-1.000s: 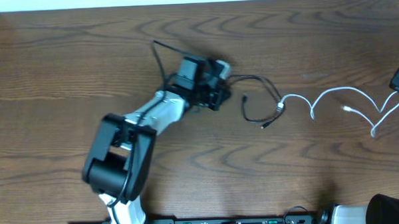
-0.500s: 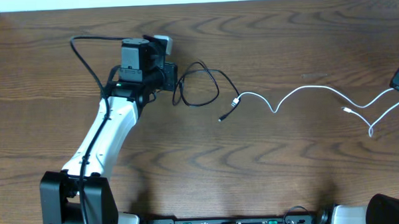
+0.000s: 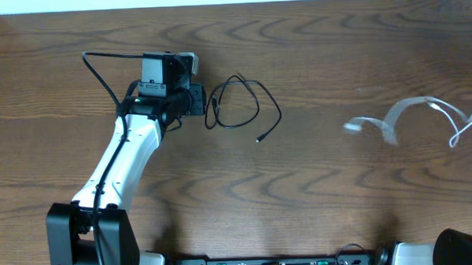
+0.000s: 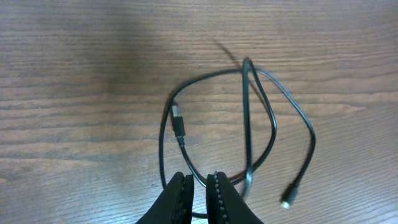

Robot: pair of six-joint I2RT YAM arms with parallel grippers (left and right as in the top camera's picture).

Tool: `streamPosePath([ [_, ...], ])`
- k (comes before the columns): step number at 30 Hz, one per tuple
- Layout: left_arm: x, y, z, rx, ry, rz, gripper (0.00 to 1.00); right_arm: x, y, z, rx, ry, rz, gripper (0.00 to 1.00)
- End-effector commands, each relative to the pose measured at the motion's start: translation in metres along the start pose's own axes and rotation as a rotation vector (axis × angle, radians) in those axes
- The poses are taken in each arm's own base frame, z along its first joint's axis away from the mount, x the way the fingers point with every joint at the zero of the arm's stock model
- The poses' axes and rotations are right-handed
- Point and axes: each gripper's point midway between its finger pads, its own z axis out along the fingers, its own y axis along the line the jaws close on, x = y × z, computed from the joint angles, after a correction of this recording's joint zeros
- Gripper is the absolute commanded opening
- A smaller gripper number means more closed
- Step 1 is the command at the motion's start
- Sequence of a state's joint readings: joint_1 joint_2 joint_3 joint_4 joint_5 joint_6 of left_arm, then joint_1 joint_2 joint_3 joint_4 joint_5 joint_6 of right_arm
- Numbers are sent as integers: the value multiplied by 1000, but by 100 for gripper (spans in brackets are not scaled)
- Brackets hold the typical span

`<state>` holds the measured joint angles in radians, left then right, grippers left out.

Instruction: Untangle cables

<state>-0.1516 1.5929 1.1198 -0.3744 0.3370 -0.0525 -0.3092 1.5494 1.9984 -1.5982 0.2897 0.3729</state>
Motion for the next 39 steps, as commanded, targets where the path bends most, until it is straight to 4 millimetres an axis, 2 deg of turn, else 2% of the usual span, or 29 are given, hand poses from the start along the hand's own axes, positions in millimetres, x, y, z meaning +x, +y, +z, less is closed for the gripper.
streamPosePath([
  [1, -4, -8, -2, 47, -14, 0, 14, 11, 30, -5, -145, 48, -133, 1],
  [8, -4, -13, -3, 76, -13, 1, 14, 37, 83, -23, -346, 81, -371, 1],
  [12, -3, -16, -3, 89, -8, 0, 14, 48, 107, -33, -409, 73, -452, 1],
  [19, -1, -27, -3, 140, 0, 7, 14, 60, 114, -36, -418, 94, -489, 1],
  [23, 3, -48, -4, 227, 16, 36, 15, 65, 119, -35, -423, 105, -510, 1],
  [28, 5, -64, -2, 253, 19, 74, 16, 74, 129, -26, -429, 124, -536, 1],
  [31, 6, -65, -2, 255, 21, 78, 16, 87, 146, -17, -464, 148, -576, 1],
  [39, 6, -65, -2, 255, 21, 78, 16, 114, 201, -16, -606, 122, -672, 1],
])
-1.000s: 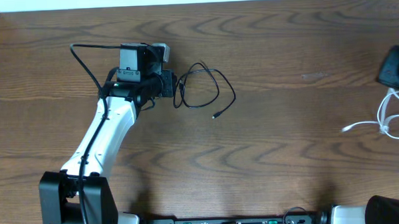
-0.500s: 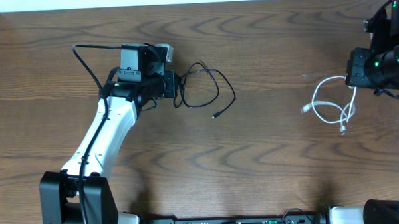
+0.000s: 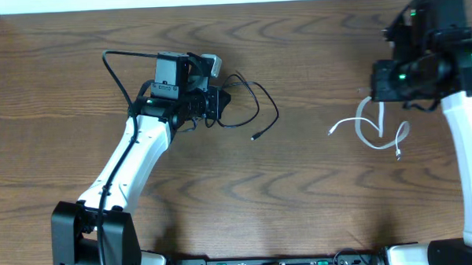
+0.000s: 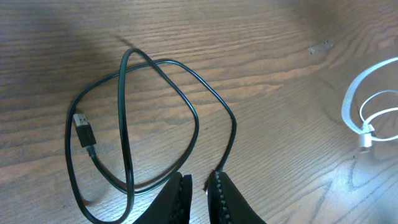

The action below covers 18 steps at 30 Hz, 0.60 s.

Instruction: Untangle cables

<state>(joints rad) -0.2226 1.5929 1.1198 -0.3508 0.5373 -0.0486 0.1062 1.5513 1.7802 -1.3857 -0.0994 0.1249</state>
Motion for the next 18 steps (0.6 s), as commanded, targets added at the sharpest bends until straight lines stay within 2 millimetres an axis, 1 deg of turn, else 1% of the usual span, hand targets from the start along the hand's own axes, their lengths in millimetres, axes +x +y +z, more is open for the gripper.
streamPosePath([
  [1, -2, -3, -2, 13, -6, 14, 16, 0, 27, 12, -65, 1, -64, 1],
  [5, -2, -3, -2, 13, -6, 14, 16, 3, 50, 19, -93, -5, -126, 1],
  [7, -2, -3, -2, 13, -6, 14, 16, 6, 57, 22, -100, 3, -146, 1],
  [11, -2, -3, -2, 13, -6, 14, 15, 15, 64, 26, -107, 32, -168, 1],
  [12, -2, -3, -2, 13, -6, 14, 16, 18, 65, 27, -106, 41, -171, 3],
  [13, -2, -3, -2, 13, -6, 14, 16, 20, 65, 27, -107, 49, -174, 8],
  [16, -2, -3, -2, 13, -6, 14, 16, 29, 68, 29, -105, 82, -185, 44],
  [17, -2, -3, -2, 13, -6, 14, 16, 32, 68, 29, -104, 93, -187, 49],
  [18, -2, -3, -2, 13, -6, 14, 16, 34, 67, 30, -102, 99, -186, 50],
])
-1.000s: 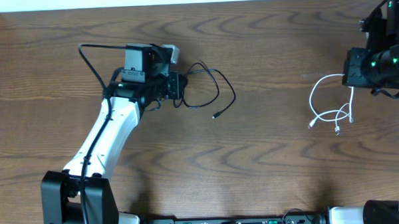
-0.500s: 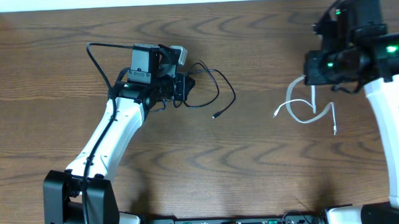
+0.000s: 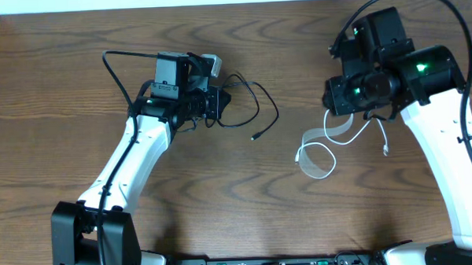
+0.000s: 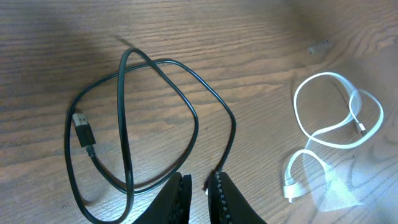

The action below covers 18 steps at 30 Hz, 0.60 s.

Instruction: Untangle cables

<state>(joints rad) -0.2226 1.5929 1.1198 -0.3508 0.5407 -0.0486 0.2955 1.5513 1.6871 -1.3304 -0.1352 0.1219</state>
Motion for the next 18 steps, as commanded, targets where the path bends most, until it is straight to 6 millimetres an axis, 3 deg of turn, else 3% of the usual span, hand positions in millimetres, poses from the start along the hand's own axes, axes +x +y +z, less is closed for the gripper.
streamPosePath([
  [1, -2, -3, -2, 9, -6, 15, 16, 7, 2, 5, 4, 34, -12, 52],
  [4, -2, -2, -2, 9, -6, 19, 16, 6, -9, 5, 66, 24, 15, 64],
  [7, -2, -3, -2, 10, -6, 21, 16, 2, -34, 6, 214, -4, 183, 57],
  [10, -2, -3, -2, 10, -6, 21, 16, 1, -52, 13, 318, -6, 284, 57],
  [18, 0, -2, -2, 9, 3, 17, 16, -7, -65, 77, 370, 105, 303, 66],
])
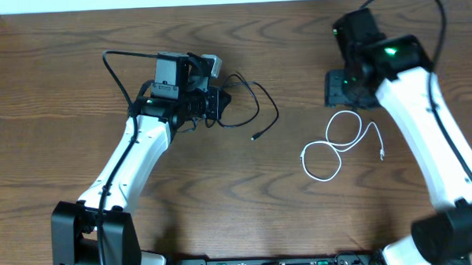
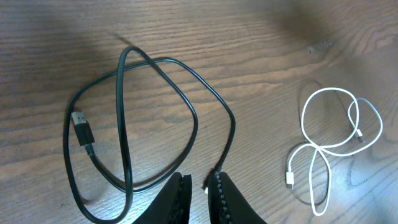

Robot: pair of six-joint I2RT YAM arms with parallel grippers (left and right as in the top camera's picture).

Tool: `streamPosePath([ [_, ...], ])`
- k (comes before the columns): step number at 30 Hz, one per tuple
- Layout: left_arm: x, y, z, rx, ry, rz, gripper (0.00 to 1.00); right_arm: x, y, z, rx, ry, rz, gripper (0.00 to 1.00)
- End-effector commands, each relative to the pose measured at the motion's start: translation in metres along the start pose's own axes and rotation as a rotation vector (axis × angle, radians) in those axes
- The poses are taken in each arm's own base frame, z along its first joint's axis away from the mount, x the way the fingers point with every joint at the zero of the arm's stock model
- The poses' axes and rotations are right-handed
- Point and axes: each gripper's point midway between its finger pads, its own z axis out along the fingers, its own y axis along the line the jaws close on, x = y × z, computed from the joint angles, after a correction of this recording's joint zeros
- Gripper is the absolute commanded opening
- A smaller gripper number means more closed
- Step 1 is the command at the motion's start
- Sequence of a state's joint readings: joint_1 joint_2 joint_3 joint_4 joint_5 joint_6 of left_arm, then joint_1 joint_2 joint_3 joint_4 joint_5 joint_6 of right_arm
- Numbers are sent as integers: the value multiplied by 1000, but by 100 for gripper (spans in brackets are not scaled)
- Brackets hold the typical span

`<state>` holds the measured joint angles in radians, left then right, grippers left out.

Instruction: Untangle cables

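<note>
A black cable [image 1: 276, 109] lies in loose crossed loops on the wooden table, its USB plug [image 2: 81, 129] at the left in the left wrist view. Its small end [image 1: 256, 137] points toward the table's middle. My left gripper [image 1: 221, 101] hovers at the loops' left edge; its fingers [image 2: 200, 186] are shut to a thin gap and hold nothing. A white cable [image 1: 333, 145] lies free in two loops further right, and shows as the white cable [image 2: 317, 148] in the left wrist view. My right gripper [image 1: 341, 89] is just above it, open, with nothing in it.
The wooden table [image 1: 239, 211] runs to a white edge at the back. A small pale speck [image 2: 320, 45] lies on the wood beyond the black cable. The left arm's own wiring [image 1: 112, 70] arches off its wrist.
The white cable hung bunched from my right gripper; now it lies flat in two loops on the table. The right arm has drawn back toward the far right. Left arm and black cable are unchanged.
At first my left gripper was at the black cable's left side and the white cable was blurred at the far right. Then the left gripper had shifted right, and the right arm held the white cable. It hung nearer the middle, and now lies released there.
</note>
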<state>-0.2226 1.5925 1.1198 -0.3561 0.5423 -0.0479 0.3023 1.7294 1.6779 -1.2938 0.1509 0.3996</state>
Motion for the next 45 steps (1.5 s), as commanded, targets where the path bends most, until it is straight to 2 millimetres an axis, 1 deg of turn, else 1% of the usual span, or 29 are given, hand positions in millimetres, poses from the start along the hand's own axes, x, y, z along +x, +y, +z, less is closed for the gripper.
streamPosePath([
  [1, 0, -2, -2, 7, 0, 17, 16, -3, -2, 29, 63, 38, 32, 67],
  [4, 2, -2, -2, 7, 8, 13, 16, -6, 0, 51, 85, 66, 46, 68],
  [8, 5, -2, -2, 5, 21, 13, 16, -11, -10, 69, 130, 77, 90, 70],
  [15, 7, -1, -2, 5, 30, 24, 16, -16, -40, 74, 174, 83, 179, 77],
  [18, 7, -1, -2, 5, 30, 24, 16, -14, -46, 78, 169, 103, 163, 76],
  [22, 7, -1, -2, 5, 30, 24, 16, -1, -46, 90, 138, 153, 91, 76],
  [24, 8, -1, -2, 5, 31, 24, 16, 10, -45, 98, 125, 191, 47, 75],
  [25, 8, -1, -2, 4, 32, 23, 16, 20, -46, 105, 120, 223, 21, 74],
  [28, 9, -1, -2, 4, 36, 21, 16, 33, -43, 120, 97, 249, -27, 73],
  [32, 11, -1, -2, 3, 45, 31, 16, 42, -37, 136, 51, 243, -30, 72],
  [36, 15, 0, -1, 2, 58, 46, 16, 50, -37, 147, 30, 228, -22, 72],
  [41, 17, 0, -1, 2, 64, 47, 16, 57, -38, 153, 20, 237, -18, 72],
  [45, 18, 0, -2, 1, 68, 45, 16, 59, -42, 154, 30, 244, 8, 71],
])
